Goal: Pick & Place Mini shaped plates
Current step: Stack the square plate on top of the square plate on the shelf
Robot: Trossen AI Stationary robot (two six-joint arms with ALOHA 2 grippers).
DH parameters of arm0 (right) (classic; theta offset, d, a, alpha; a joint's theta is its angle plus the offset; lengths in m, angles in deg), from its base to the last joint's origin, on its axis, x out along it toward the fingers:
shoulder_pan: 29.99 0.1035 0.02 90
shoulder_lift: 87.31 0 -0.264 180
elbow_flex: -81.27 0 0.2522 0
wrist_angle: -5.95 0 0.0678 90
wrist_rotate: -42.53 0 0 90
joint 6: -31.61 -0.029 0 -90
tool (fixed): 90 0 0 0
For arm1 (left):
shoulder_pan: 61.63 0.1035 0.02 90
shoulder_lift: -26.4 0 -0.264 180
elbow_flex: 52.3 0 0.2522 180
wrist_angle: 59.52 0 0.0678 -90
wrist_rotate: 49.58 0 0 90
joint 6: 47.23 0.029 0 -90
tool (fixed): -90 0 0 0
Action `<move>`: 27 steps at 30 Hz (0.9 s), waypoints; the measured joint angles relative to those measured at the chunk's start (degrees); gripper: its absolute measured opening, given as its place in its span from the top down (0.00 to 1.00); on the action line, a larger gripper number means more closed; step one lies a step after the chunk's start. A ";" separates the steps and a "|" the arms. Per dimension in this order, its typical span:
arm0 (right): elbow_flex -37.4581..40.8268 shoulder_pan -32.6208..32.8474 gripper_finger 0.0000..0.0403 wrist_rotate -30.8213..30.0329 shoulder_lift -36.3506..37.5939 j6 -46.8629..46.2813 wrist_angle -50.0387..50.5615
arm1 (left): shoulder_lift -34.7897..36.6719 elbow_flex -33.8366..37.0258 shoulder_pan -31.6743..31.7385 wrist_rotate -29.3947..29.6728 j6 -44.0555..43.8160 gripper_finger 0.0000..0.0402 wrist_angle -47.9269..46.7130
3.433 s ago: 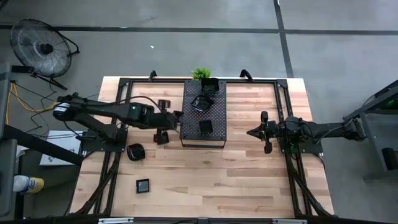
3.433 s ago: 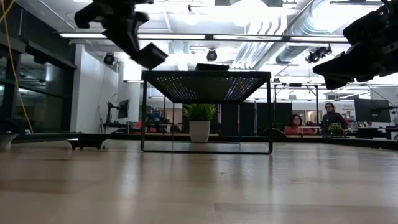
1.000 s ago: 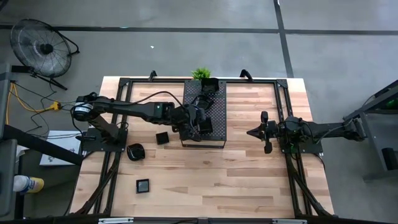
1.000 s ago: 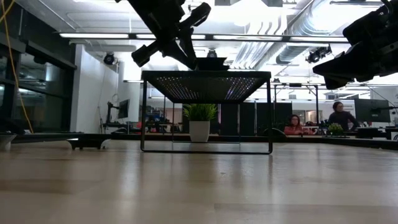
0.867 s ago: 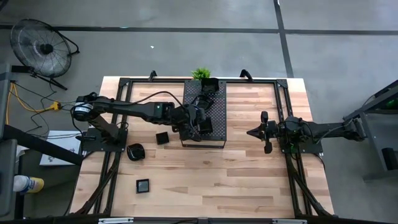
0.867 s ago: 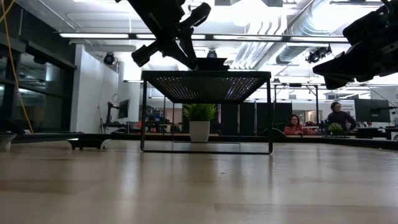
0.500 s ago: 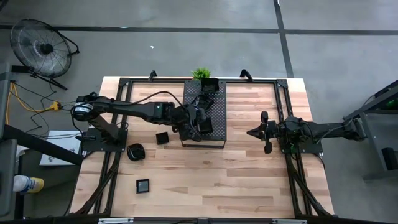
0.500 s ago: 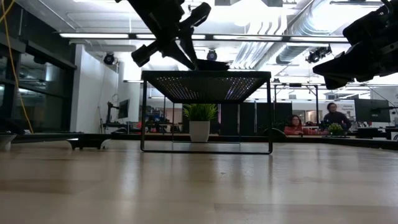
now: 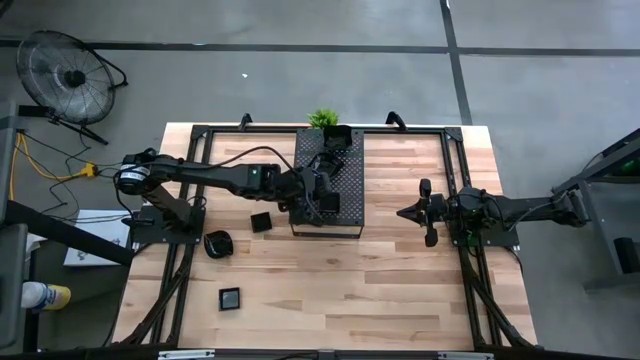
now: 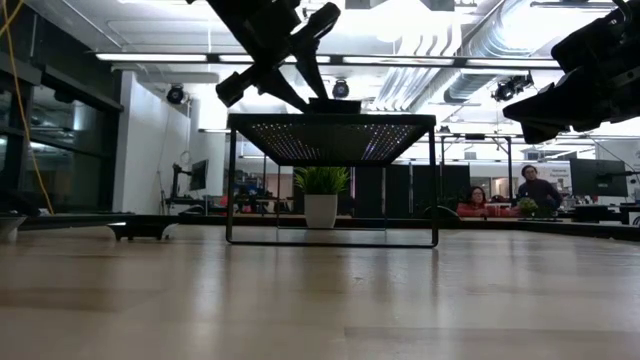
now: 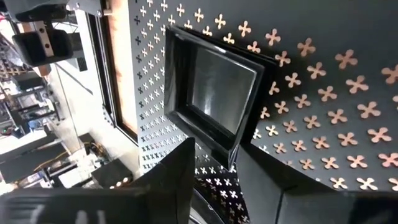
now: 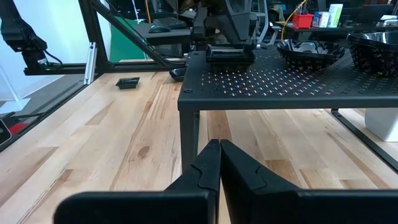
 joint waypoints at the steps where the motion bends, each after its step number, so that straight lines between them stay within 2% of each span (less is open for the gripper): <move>1: 0.00 0.00 0.99 0.01 0.00 0.00 -0.01 | 0.00 0.00 0.00 0.02 0.08 0.72 0.05; 17: 0.00 -0.01 0.98 0.01 0.00 0.00 0.00 | 0.00 0.00 0.00 0.81 0.30 0.72 0.78; 22: 0.00 0.01 0.98 0.01 0.00 0.00 -0.02 | 0.00 0.00 0.00 4.44 0.26 0.72 0.71; 27: 0.00 0.00 0.98 0.01 0.00 0.01 -0.01 | 0.00 0.00 0.00 4.84 -0.38 0.72 -0.67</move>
